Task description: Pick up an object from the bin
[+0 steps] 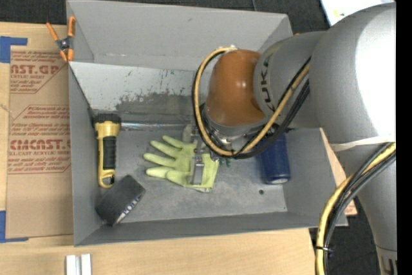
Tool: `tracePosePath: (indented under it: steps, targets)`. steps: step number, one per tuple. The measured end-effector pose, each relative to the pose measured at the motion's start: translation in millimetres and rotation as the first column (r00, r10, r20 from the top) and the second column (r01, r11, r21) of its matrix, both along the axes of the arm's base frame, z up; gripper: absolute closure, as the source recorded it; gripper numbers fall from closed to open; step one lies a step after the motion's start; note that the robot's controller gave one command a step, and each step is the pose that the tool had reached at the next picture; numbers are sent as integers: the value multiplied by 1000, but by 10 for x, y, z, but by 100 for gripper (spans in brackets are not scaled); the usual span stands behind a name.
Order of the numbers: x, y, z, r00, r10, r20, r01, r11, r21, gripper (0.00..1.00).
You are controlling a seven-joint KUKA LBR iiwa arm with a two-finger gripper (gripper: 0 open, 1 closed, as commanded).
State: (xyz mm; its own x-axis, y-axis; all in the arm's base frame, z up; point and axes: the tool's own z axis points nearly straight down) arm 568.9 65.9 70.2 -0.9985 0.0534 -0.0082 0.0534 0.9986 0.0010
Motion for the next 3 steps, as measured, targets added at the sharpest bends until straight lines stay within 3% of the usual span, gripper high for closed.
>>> tracePosePath:
  steps: [2, 3]
  targets:
    - [-82, -62, 1, 1000, -18, 4, 18, 1000, 1, 0]
    - [-20, -43, 590, 999, 45, -3, -45, 999, 2, 0]
